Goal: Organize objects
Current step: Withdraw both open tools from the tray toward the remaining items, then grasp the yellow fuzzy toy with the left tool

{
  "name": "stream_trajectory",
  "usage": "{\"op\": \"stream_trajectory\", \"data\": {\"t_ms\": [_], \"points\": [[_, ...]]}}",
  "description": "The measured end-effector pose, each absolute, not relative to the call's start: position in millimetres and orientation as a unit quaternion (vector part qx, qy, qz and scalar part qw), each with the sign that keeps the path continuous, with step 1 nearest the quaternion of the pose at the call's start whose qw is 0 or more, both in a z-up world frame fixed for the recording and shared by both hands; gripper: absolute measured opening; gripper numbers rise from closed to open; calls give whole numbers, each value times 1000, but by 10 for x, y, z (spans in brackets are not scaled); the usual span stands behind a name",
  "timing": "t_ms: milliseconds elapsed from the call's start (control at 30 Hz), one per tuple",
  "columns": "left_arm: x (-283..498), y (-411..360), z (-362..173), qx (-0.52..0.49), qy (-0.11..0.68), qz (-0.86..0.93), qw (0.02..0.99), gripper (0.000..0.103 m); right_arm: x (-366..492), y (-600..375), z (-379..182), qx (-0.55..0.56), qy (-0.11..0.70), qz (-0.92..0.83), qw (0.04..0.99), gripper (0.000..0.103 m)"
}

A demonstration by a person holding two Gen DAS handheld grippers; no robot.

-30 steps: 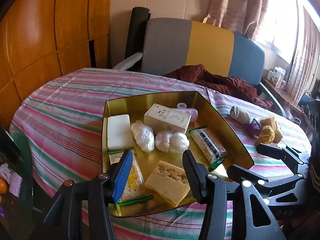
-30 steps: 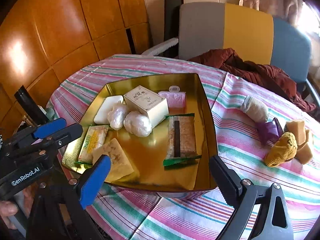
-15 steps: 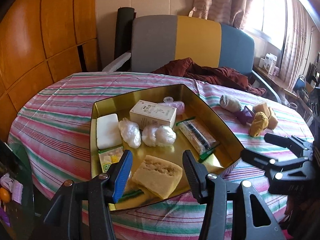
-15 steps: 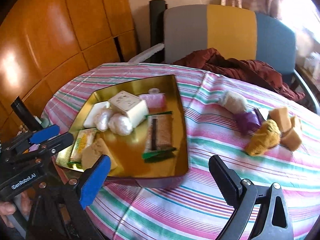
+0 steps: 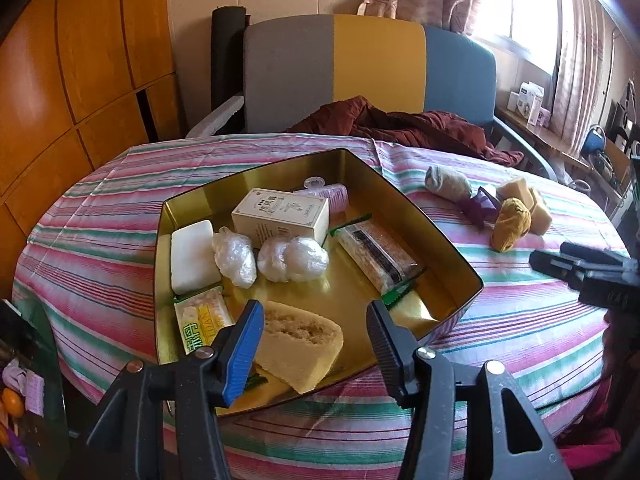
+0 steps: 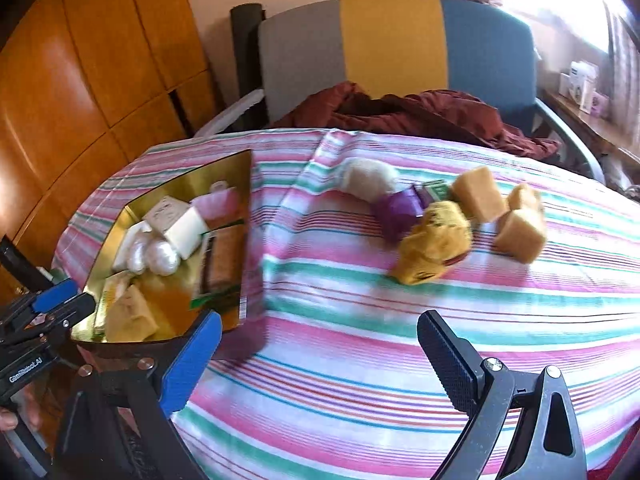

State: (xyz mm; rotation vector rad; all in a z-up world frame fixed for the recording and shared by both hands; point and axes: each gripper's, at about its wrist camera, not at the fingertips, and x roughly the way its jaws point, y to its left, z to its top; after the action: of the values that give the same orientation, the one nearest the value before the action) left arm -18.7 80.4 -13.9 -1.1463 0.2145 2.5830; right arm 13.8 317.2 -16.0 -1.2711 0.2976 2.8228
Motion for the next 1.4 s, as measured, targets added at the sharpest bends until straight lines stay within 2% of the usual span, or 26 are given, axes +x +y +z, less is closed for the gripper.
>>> {"op": "stream_trajectory", "data": {"t_ms": [300,400,700,1033,1200,1400], "points": [[-213,961,-119,-400,89,895,174,61,125,3664,-43,-407,83,908,50,99],[-251,1008,-122,-407,86,892,179,69,142,3863,-30,-405,79,908,67,99],[-303,1354,-97,-430,87,861,257,69,265,4412,-180,-408,101,902,99,99],[-487,2269,-111,-462,90,814,340,69,315,4688,-258,-411,148,893,108,99],[-642,2699,-213,-474,97,798,358,68,343,4823,-293,-411,184,886,111,99],[-797,3160,-357,-478,109,787,374,67,335,4866,-329,-415,191,882,111,99]]}}
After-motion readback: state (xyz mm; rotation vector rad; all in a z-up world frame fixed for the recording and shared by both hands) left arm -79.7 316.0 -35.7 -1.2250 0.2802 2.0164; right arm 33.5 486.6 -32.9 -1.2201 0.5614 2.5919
